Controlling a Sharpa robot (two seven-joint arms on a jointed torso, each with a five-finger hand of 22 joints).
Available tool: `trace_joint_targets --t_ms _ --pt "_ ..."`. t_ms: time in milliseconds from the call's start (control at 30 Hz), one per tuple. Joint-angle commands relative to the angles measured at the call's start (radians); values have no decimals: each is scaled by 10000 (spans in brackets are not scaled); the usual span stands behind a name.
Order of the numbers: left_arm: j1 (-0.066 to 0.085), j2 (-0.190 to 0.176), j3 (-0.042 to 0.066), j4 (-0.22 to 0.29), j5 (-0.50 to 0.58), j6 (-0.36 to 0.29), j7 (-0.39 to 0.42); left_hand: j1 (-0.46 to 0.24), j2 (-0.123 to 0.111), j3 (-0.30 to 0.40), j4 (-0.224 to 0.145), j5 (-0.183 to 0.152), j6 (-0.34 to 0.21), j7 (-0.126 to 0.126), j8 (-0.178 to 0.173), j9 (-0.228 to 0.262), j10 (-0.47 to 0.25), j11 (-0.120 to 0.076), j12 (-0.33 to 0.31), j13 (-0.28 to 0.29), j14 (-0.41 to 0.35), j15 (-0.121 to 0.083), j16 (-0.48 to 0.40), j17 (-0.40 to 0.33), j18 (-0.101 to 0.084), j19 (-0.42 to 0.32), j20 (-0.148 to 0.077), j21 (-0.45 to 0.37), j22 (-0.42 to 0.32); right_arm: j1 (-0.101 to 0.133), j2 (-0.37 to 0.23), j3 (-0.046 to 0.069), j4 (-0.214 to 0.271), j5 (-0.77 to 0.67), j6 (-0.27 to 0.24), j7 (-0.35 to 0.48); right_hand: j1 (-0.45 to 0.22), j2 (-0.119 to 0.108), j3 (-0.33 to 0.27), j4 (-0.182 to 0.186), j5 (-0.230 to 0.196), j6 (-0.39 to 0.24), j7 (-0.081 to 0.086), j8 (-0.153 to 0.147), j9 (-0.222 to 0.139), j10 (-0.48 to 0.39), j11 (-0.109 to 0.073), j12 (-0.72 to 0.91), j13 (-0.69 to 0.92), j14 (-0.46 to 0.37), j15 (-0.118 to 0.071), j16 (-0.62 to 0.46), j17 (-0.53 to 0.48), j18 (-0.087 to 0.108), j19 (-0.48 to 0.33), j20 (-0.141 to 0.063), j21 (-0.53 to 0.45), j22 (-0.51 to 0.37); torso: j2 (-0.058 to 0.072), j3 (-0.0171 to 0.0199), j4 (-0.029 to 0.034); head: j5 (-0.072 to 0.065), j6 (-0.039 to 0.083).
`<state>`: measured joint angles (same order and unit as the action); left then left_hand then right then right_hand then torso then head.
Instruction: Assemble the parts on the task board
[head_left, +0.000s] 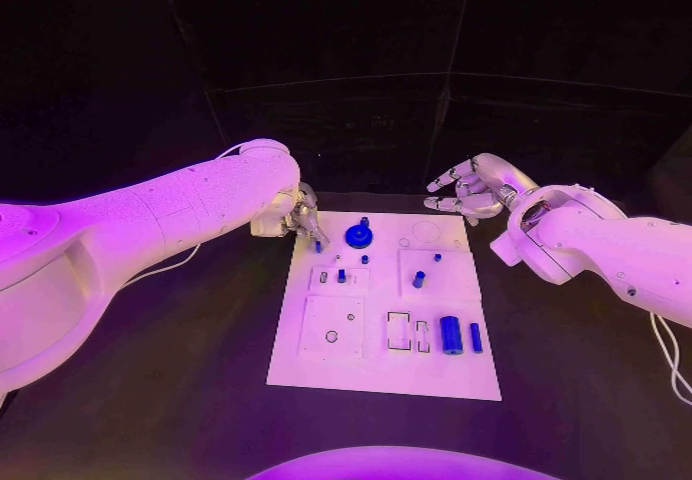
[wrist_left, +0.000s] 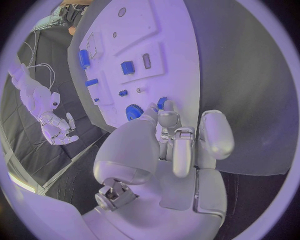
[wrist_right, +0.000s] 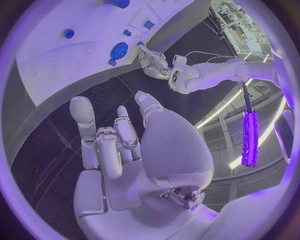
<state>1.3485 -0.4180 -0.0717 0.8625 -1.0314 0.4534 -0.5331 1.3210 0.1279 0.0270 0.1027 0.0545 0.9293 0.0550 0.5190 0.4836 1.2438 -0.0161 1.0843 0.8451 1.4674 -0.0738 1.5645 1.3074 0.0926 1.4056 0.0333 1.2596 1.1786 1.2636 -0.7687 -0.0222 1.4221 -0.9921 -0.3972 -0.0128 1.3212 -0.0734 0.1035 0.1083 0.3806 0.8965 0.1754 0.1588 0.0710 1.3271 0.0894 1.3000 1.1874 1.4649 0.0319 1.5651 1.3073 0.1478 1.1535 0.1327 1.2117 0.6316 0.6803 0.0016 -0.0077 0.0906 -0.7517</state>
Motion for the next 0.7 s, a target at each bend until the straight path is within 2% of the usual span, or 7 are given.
trace_joint_targets --t_ms 33,100,233,367,533,567,700 --pt "8 -10 1 37 -67 -12 186 507 35 353 -459 -45 4 -76 -55 -45 -6 -92 -32 -24 1034 -99 63 2634 -32 43 -48 43 24 18 7 7 7 -19 44 86 108 -23 -30 99 35 -30 -17 57 -10 -33 13 2 -9 1059 -14 57 2635 79 -8 22 -25 -23 -5 1 7 14 -15" --pt "3 -34 1 70 -65 -115 250 744 6 612 -735 -44 30 -91 -61 -70 36 -108 -23 15 1034 -109 63 2634 -44 62 -64 73 70 18 7 7 7 -19 44 86 129 -27 -69 131 32 -42 -33 80 -12 -29 -11 6 -10 1059 -88 57 2635 59 -7 -39 -23 -27 -6 -2 10 11 -25" --pt "-6 -96 2 140 11 -326 318 886 -74 1034 -1073 -48 61 -70 -50 -75 120 -94 -41 29 1034 -103 63 2634 -63 94 -76 123 146 18 4 7 9 -19 44 88 144 -13 -80 143 34 -48 -55 92 -13 -28 -16 5 -12 1059 -87 57 2635 91 -7 -68 -22 -29 -9 0 9 17 -24" --pt "-13 -206 3 276 112 -588 402 648 -284 1669 -1366 -41 65 -24 -37 -67 209 -52 -120 -30 1034 -68 63 2634 -66 107 -63 132 184 18 -5 7 12 -19 42 90 204 9 -93 186 41 -54 -4 111 -12 -32 44 5 -23 1059 13 57 2635 51 5 54 -18 -33 -15 0 12 32 -28" --pt "-18 -463 5 604 428 -981 470 220 -575 2580 -1666 -76 83 -4 9 -32 303 -52 -164 -63 1034 -51 63 2634 -69 115 -32 125 217 18 -22 7 21 -19 32 91 228 -8 -106 221 44 -56 18 112 -12 -27 56 22 -13 1059 59 57 2635 76 5 64 -14 -36 -24 5 15 54 -26" --pt "-18 -509 5 667 450 -1044 484 -105 -815 3108 -1817 -80 66 -3 39 -2 348 -35 -176 -79 1034 -47 63 2634 -66 121 -29 120 236 18 -26 7 23 -19 31 90 228 -8 -106 221 44 -56 18 112 -12 -31 56 18 -18 1059 59 57 2635 76 4 64 -14 -37 -18 4 11 60 -19" --pt "-18 -793 6 1059 590 -1383 538 -350 -932 3622 -1929 -32 83 -17 97 40 394 -46 -159 -64 1034 -47 63 2634 -67 125 -25 111 250 19 -38 7 29 -19 27 88 228 -8 -106 221 44 -56 18 112 -12 -31 56 17 -19 1059 59 57 2635 77 2 64 -16 -41 -28 5 24 86 1"
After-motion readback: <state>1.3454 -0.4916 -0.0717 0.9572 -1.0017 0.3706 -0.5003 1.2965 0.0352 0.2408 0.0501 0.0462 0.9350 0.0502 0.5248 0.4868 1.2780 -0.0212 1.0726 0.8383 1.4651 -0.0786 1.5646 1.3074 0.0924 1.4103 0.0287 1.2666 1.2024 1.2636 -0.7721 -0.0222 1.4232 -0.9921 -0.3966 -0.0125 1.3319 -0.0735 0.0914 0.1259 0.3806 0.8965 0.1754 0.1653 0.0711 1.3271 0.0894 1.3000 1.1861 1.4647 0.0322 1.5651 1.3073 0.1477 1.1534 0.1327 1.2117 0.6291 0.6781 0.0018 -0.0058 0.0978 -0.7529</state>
